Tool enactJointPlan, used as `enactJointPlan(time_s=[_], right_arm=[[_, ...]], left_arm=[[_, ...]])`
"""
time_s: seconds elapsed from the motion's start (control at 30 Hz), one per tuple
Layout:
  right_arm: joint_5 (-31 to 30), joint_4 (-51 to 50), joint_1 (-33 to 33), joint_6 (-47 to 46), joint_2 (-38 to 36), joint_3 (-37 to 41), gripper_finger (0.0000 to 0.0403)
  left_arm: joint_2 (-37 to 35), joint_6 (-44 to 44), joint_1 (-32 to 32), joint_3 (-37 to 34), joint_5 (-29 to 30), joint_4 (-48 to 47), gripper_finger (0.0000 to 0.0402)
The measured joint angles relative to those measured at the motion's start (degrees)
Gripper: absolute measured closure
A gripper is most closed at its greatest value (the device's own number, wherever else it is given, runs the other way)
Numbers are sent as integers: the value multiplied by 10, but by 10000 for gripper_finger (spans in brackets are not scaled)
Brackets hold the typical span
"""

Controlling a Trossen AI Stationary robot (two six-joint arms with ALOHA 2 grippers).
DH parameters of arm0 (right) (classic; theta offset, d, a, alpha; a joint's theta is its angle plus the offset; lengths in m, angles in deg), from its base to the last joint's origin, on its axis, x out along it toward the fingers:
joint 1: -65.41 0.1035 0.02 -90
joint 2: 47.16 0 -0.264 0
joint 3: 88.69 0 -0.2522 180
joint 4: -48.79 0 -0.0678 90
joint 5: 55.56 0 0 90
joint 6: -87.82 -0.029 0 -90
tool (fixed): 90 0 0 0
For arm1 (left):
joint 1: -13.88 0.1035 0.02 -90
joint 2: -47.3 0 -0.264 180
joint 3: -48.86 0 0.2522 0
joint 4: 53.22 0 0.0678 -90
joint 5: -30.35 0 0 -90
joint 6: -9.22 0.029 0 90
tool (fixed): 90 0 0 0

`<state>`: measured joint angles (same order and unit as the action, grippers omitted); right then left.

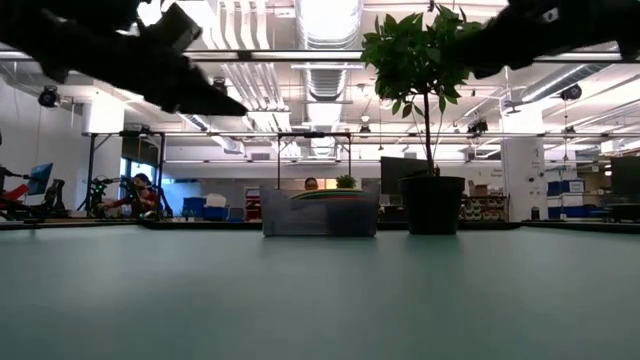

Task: Nest measuring cups in basket
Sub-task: Return to Home Position

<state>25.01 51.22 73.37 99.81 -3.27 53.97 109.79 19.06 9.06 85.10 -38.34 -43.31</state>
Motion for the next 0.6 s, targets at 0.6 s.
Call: enactJointPlan(time_s=[0.6], right_arm=[[9,87,0,91,-284,225,394]], left_arm=[[-279,-22,0,-146,-55,10,402]])
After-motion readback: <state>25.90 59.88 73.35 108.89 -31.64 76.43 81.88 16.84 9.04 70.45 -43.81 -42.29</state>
